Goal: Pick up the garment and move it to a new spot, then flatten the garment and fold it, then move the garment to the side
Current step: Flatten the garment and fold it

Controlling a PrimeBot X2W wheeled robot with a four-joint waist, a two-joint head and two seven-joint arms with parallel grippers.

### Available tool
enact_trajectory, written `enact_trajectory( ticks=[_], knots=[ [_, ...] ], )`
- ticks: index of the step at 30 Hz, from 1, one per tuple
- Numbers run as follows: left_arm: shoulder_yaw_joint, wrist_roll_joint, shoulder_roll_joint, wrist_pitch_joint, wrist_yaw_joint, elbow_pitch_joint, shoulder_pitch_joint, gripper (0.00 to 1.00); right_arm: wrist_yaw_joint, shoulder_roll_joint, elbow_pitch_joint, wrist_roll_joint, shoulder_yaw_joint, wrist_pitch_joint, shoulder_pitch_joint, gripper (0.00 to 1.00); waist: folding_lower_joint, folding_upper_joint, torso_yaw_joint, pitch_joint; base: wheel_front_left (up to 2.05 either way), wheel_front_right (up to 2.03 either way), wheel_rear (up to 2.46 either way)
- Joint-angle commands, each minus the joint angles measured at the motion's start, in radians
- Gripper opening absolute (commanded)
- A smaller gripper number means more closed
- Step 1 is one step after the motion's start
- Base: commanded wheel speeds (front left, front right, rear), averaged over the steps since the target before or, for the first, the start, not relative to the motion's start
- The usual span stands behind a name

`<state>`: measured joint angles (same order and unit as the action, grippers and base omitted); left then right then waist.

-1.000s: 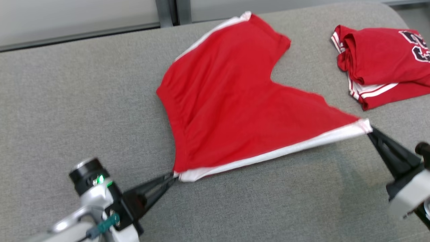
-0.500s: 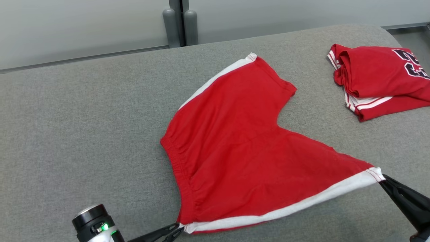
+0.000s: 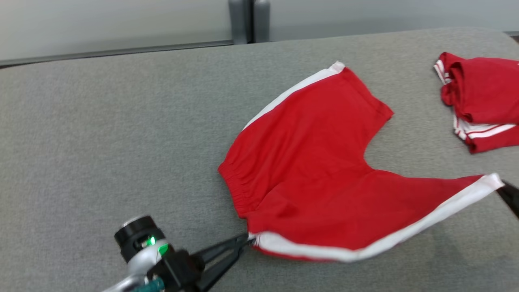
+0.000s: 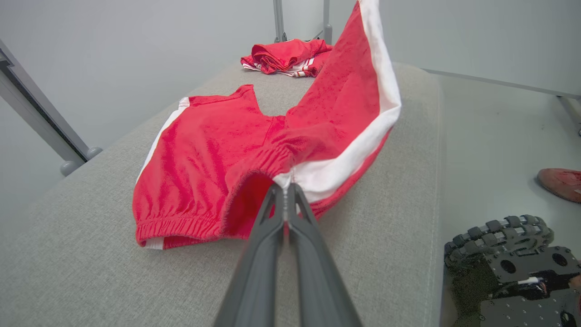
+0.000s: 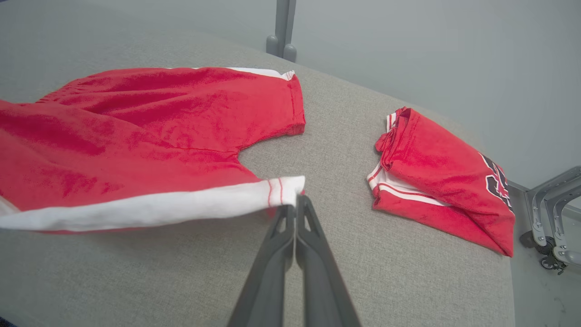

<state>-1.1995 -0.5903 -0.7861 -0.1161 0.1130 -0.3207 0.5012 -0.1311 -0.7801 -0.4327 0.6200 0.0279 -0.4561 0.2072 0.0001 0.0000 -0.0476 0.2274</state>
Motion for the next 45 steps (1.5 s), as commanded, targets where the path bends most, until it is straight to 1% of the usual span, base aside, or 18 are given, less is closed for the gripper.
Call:
enact_trajectory(
  ticks=[1,3,8,10,12,14,18,21,25,26,32,42,43,45],
  knots=[
    [0.016,-0.021,0.015,-0.013,-0.013,0.017,0.023,0.00,0.001,-0.007,0.025,0.020,0.011,-0.002,-0.028,0.00,-0.0001,0.0000,0.035,0.033,0.00,0.00,0.00],
    [0.034,-0.060,0.055,-0.024,-0.040,0.054,0.050,0.00,0.001,-0.038,0.072,0.043,0.015,-0.009,-0.076,0.00,-0.0001,0.0000,0.059,0.057,0.00,0.00,0.00],
    [0.073,-0.178,0.141,-0.012,-0.101,0.164,0.104,0.00,0.001,-0.113,0.170,0.117,-0.031,-0.028,-0.232,0.00,-0.0001,0.0000,0.111,0.114,0.00,0.00,0.00],
    [0.093,-0.227,0.169,-0.001,-0.127,0.205,0.133,0.00,0.001,-0.141,0.201,0.140,-0.061,-0.049,-0.298,0.00,-0.0001,0.0000,0.131,0.136,0.00,0.00,0.00],
    [0.111,-0.286,0.203,0.005,-0.164,0.240,0.154,0.00,0.001,-0.168,0.227,0.156,-0.095,-0.069,-0.365,0.00,-0.0001,0.0000,0.150,0.157,0.00,0.00,0.00],
    [0.132,-0.343,0.228,0.012,-0.192,0.280,0.182,0.00,0.001,-0.184,0.255,0.175,-0.133,-0.091,-0.435,0.00,-0.0001,0.0000,0.164,0.179,0.00,0.00,0.00],
    [0.159,-0.489,0.277,0.067,-0.228,0.358,0.230,0.00,0.001,-0.219,0.306,0.188,-0.230,-0.120,-0.586,0.00,-0.0001,0.0000,0.184,0.219,0.00,0.00,0.00],
    [0.175,-0.592,0.297,0.125,-0.238,0.398,0.274,0.00,0.001,-0.236,0.338,0.182,-0.315,-0.136,-0.700,0.00,-0.0001,0.0000,0.192,0.248,0.00,0.00,0.00],
    [0.187,-0.671,0.307,0.179,-0.244,0.431,0.328,0.00,0.001,-0.239,0.389,0.167,-0.423,-0.129,-0.850,0.00,-0.0001,0.0000,0.196,0.280,0.00,0.00,0.00],
    [0.187,-0.671,0.307,0.179,-0.244,0.431,0.328,0.00,0.001,-0.239,0.389,0.167,-0.423,-0.129,-0.850,0.00,-0.0001,0.0000,0.196,0.280,0.00,0.00,0.00],
    [0.181,-0.698,0.295,0.201,-0.245,0.448,0.377,0.00,0.001,-0.223,0.494,0.158,-0.553,-0.083,-1.028,0.00,-0.0001,0.0000,0.201,0.309,0.00,0.00,0.00],
    [0.160,-0.690,0.299,0.163,-0.246,0.481,0.419,0.00,0.001,-0.196,0.654,0.156,-0.758,0.012,-1.258,0.00,-0.0001,0.0000,0.225,0.343,0.00,0.00,0.00],
    [0.153,-0.688,0.305,0.154,-0.246,0.490,0.425,0.00,0.001,-0.190,0.683,0.160,-0.801,0.027,-1.295,0.00,-0.0001,0.0000,0.231,0.347,0.00,0.00,0.00],
    [0.147,-0.685,0.306,0.147,-0.246,0.499,0.435,0.00,0.001,-0.182,0.712,0.164,-0.839,0.040,-1.327,0.00,-0.0001,0.0000,0.235,0.350,0.00,0.00,0.00]
  ],
)
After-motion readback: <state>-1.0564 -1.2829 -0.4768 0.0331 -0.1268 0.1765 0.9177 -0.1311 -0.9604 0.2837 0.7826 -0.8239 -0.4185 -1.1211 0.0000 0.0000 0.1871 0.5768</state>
